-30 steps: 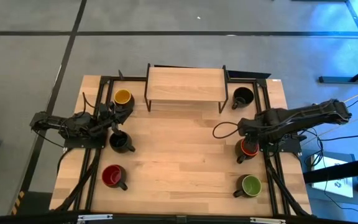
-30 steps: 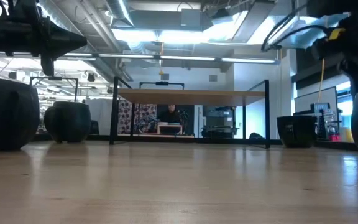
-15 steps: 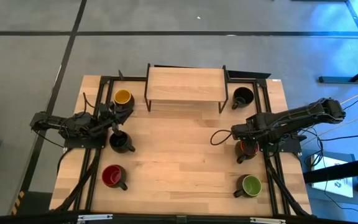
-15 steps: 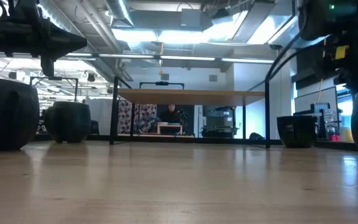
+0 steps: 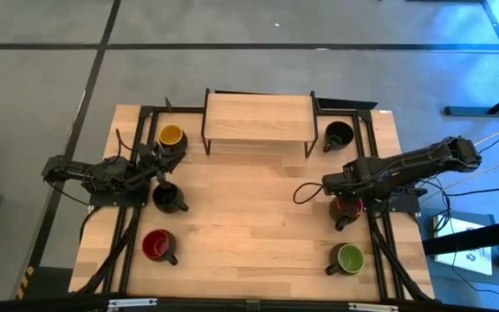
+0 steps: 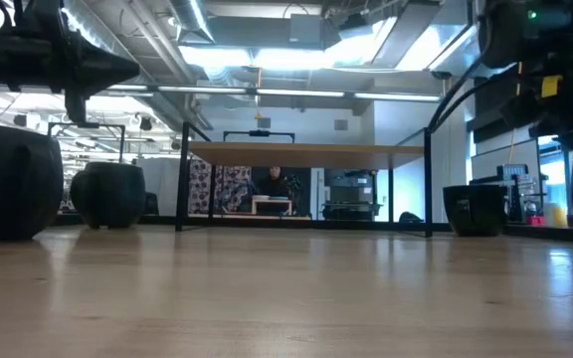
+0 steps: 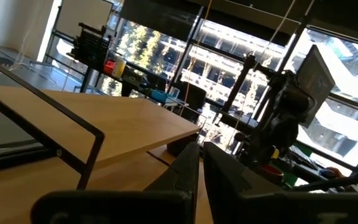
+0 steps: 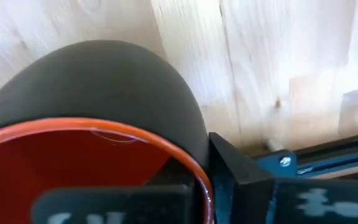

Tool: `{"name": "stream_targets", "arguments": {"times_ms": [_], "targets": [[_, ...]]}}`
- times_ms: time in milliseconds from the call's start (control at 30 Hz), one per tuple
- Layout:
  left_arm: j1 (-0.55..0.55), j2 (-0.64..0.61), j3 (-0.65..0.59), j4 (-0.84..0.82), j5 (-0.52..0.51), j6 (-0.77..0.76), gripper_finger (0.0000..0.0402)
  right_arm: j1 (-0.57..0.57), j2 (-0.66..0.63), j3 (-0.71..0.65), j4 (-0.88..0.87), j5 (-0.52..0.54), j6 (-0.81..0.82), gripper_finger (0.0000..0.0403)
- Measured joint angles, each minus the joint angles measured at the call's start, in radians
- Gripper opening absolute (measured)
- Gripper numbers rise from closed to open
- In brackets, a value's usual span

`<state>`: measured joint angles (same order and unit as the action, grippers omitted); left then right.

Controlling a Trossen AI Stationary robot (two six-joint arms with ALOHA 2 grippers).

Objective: Place coffee mugs
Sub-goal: Put the orange mug on the shelf

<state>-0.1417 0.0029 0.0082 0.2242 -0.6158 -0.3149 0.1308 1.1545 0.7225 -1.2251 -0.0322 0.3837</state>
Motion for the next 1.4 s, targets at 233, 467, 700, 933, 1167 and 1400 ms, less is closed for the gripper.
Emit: {"name": "stream_targets", "arguments": {"times_ms": [233, 467, 700, 933, 1167, 1400], "targets": [[0.0, 0.0, 0.0, 0.0, -0.073, -0.039, 0.0018, 0.0, 0.0, 0.162, -0.005, 0.059, -0.097, 0.0008], [0.0, 0.0, 0.0, -0.001, -0.074, -0.049, 0.0018, -0.007, 0.059, 0.398, -0.008, 0.176, -0.221, 0.0004], [0.0, 0.0, 0.0, 0.001, -0.078, -0.051, 0.0018, -0.147, 0.291, 0.751, -0.09, 0.202, -0.366, 0.0003], [0.0, 0.0, 0.0, -0.007, -0.042, -0.075, 0.0018, -0.327, 0.519, 1.098, -0.23, 0.205, -0.468, 0.0003], [0.0, 0.0, 0.0, -0.007, -0.04, -0.07, 0.0018, -0.484, 0.643, 1.299, -0.281, 0.268, -0.519, 0.0003], [0.0, 0.0, 0.0, -0.008, -0.054, -0.068, 0.0018, -0.677, 0.672, 1.345, -0.289, 0.286, -0.557, 0.0003]]}}
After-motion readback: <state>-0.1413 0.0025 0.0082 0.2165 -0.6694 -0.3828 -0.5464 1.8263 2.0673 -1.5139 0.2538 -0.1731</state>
